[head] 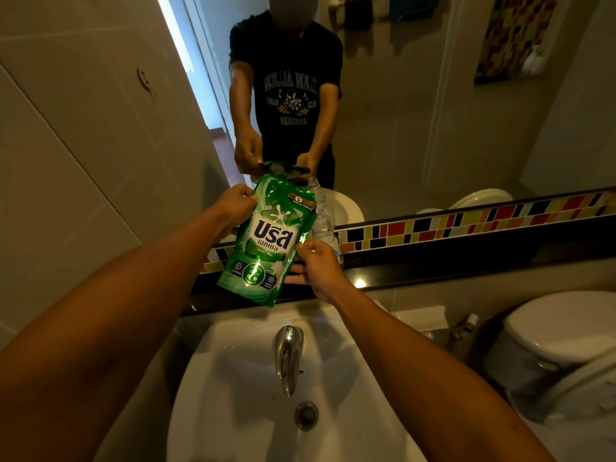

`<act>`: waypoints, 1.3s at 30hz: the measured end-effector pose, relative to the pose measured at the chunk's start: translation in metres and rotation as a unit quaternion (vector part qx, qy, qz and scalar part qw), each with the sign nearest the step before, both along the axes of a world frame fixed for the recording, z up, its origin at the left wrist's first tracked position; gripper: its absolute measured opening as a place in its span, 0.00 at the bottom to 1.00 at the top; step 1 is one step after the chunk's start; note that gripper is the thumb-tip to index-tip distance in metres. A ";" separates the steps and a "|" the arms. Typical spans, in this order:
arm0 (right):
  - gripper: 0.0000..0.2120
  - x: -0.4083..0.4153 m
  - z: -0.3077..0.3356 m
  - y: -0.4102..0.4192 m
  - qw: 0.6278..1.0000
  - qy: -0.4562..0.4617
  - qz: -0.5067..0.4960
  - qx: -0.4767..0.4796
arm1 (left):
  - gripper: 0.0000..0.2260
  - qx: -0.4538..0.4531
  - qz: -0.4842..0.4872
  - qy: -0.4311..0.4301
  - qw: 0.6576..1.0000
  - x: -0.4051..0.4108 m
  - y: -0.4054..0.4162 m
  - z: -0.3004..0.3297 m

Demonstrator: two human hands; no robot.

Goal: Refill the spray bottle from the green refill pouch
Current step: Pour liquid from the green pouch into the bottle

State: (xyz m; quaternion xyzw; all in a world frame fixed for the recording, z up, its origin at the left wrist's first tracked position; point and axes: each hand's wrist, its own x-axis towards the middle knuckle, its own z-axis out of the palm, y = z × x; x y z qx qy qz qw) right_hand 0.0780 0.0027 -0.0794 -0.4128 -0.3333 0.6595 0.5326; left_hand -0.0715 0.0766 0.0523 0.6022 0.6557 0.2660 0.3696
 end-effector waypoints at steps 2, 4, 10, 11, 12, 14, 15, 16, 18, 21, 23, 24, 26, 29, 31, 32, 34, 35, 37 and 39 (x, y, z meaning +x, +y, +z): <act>0.06 0.000 0.001 -0.001 1.000 0.002 -0.002 0.001 | 0.08 0.001 -0.002 0.005 1.000 0.000 0.000 0.001; 0.04 0.001 0.003 -0.003 1.000 0.005 -0.004 0.004 | 0.08 -0.001 -0.003 0.008 1.000 0.001 -0.001 0.003; 0.05 0.003 0.007 -0.006 1.000 0.005 -0.001 0.010 | 0.06 0.007 -0.008 0.022 1.000 0.003 -0.002 0.006; 0.05 0.004 0.007 -0.006 1.000 0.006 0.000 0.011 | 0.05 0.005 -0.007 0.021 1.000 0.003 -0.002 0.006; 0.05 0.004 0.007 -0.006 1.000 0.006 0.001 0.012 | 0.05 0.005 -0.006 0.022 1.000 0.003 -0.001 0.006; 0.05 0.004 0.007 -0.006 1.000 0.004 0.001 0.013 | 0.04 0.006 -0.007 0.025 1.000 0.003 -0.001 0.007; 0.05 0.003 0.006 -0.005 1.000 0.000 -0.001 0.013 | 0.04 0.008 -0.009 0.027 1.000 0.003 -0.001 0.007; 0.06 0.002 0.005 -0.004 1.000 -0.004 -0.002 0.013 | 0.04 0.010 -0.012 0.030 0.999 0.003 -0.001 0.007; 0.06 0.001 0.004 -0.002 1.000 -0.009 -0.004 0.010 | 0.04 0.013 -0.016 0.037 0.999 0.002 -0.001 0.008; 0.06 -0.002 0.002 -0.001 1.000 -0.003 -0.006 0.005 | 0.05 0.013 -0.017 0.035 0.999 0.002 0.001 0.008; 0.06 -0.002 0.002 -0.001 1.000 0.003 -0.007 0.002 | 0.05 0.012 -0.017 0.038 0.999 0.001 0.002 0.007; 0.06 -0.002 0.002 -0.001 1.000 0.005 -0.006 0.001 | 0.04 0.013 -0.018 0.040 0.999 0.001 0.003 0.008; 0.08 -0.003 0.003 -0.001 1.000 0.007 -0.005 0.000 | 0.04 0.014 -0.018 0.042 0.999 0.001 0.003 0.007; 0.12 -0.003 0.004 -0.001 1.000 0.003 -0.005 -0.001 | 0.03 0.014 -0.016 0.043 0.999 0.000 0.005 0.006; 0.12 -0.004 0.004 -0.001 1.000 0.001 -0.007 -0.002 | 0.04 0.015 -0.017 0.044 0.999 0.000 0.006 0.006; 0.11 -0.004 0.005 -0.001 1.000 0.000 -0.007 -0.001 | 0.04 0.016 -0.015 0.043 0.999 0.000 0.006 0.006; 0.08 -0.003 0.006 0.000 1.000 0.000 -0.007 0.003 | 0.04 0.020 -0.013 0.045 0.999 0.001 0.006 0.007; 0.06 -0.002 0.007 0.000 1.000 0.000 -0.008 0.004 | 0.04 0.022 -0.013 0.046 0.999 0.001 0.007 0.008; 0.06 -0.001 0.010 0.000 1.000 -0.001 -0.010 0.006 | 0.05 0.021 -0.014 0.049 0.998 0.001 0.008 0.009; 0.06 -0.001 0.010 0.000 1.000 -0.005 -0.010 0.006 | 0.04 0.019 -0.014 0.052 0.998 0.000 0.009 0.010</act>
